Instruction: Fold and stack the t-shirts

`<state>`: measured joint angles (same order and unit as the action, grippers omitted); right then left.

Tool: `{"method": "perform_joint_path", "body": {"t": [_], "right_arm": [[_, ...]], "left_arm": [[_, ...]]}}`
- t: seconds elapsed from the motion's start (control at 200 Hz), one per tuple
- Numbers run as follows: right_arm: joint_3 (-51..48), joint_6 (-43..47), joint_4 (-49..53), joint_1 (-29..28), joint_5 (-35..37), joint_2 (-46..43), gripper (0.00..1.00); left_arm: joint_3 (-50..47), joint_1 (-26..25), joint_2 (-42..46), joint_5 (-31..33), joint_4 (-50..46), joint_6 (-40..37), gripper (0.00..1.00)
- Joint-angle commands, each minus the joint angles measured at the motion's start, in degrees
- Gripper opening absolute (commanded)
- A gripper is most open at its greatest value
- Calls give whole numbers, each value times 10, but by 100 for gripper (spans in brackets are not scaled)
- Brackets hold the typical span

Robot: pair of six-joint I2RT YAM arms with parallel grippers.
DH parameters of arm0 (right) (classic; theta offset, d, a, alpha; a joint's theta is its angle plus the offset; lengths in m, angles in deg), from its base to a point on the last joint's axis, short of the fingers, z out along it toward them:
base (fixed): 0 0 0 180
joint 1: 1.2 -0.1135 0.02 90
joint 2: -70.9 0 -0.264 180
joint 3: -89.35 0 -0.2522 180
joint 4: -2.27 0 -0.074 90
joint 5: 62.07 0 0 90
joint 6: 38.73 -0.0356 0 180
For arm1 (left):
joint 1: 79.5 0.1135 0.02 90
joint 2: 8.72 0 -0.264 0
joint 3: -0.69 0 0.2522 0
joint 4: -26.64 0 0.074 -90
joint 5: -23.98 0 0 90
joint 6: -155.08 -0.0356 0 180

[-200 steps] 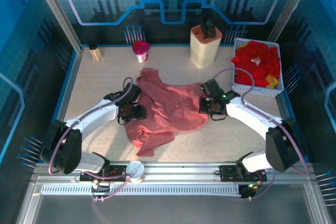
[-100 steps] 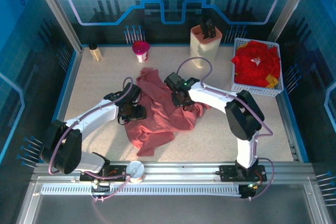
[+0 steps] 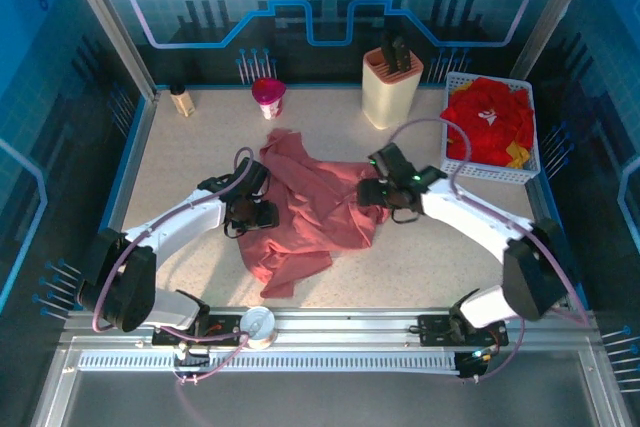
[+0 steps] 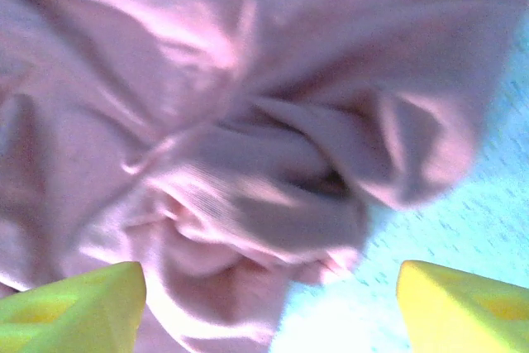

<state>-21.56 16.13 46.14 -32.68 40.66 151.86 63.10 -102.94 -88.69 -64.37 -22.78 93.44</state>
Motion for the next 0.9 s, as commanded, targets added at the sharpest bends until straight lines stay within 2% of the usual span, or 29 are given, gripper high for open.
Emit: {"method": "perform_joint_path", "body": {"t": [0.0,0.135,0.235,0.435,0.605,0.896], "right_arm": [[-98,-7,-60,50,-79,-55,76],[-177,-9,-128,113,-157,-74,63],[-203,-20,-179,125,-187,-60,58],[-204,-52,-273,126,-240,15,54],[-187,-67,-310,126,-244,62,51],[-166,-63,-302,125,-233,78,25]], "left_arm": [[11,-2,-5,-9,-9,-12,51],[16,-3,-20,-10,-4,-13,50],[20,-3,-21,-13,-6,-13,50],[18,-3,-11,-12,-13,-11,50],[7,-2,-5,-9,-12,-9,50],[0,-2,-4,-4,-13,-9,50]]}}
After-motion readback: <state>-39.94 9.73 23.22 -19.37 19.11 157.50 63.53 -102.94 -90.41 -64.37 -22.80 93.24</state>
